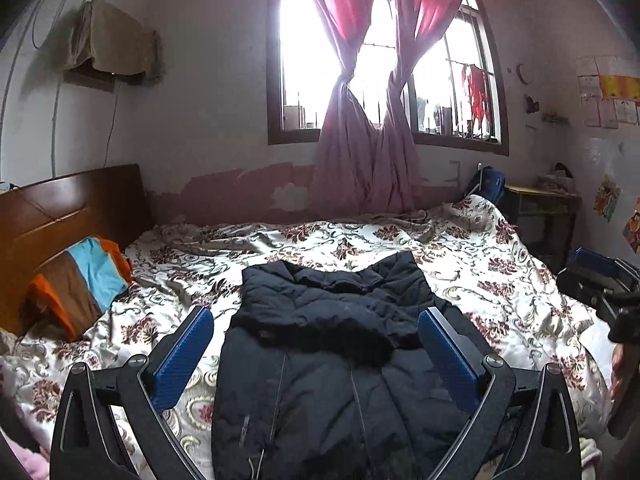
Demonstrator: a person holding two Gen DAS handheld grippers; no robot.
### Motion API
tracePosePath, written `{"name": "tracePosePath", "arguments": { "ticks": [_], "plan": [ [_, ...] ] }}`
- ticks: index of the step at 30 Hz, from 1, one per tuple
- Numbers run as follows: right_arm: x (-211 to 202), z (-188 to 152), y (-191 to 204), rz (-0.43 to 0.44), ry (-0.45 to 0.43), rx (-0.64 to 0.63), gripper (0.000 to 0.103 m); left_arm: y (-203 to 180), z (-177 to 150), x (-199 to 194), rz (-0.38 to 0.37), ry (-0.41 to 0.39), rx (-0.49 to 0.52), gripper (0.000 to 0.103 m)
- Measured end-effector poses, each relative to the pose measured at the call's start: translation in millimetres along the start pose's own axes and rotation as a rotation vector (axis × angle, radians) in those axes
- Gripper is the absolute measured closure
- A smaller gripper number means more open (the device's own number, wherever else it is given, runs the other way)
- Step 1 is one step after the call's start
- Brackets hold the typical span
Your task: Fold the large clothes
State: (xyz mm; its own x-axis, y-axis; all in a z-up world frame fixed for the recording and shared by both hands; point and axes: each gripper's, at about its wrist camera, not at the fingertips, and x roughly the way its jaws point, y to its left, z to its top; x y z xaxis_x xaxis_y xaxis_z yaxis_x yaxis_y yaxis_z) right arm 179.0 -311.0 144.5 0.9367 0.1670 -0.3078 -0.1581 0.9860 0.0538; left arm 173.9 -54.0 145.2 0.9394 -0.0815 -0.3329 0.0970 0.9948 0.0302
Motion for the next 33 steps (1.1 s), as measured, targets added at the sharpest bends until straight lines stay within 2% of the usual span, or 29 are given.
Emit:
{"name": "tracePosePath", "arguments": {
  "ticks": [5, 12, 17, 21, 26, 33],
  "plan": [
    [-8, -17, 5, 0.012, 0.001, 0.009, 0.005, 4, -17, -15, 0.012, 0.004, -0.012, 0.0],
    [-20, -42, 21, -0.005, -0.01, -0.05, 0.005, 11, -37, -23, 0.019, 0.042, -0.049, 0.0],
    [-27, -62, 28, -0.041, -0.002, -0.091, 0.005, 17, -53, -21, 0.036, 0.079, -0.064, 0.0],
    [-34, -84, 28, -0.102, 0.003, -0.106, 0.005, 23, -67, -17, 0.047, 0.122, -0.083, 0.0],
    [-36, -111, 25, -0.142, 0.038, -0.11, 0.005, 28, -88, -15, 0.051, 0.149, -0.099, 0.0],
    [-30, -131, 24, -0.153, 0.087, -0.117, 0.004, 45, -125, -11, 0.036, 0.217, -0.168, 0.0]
  ]
}}
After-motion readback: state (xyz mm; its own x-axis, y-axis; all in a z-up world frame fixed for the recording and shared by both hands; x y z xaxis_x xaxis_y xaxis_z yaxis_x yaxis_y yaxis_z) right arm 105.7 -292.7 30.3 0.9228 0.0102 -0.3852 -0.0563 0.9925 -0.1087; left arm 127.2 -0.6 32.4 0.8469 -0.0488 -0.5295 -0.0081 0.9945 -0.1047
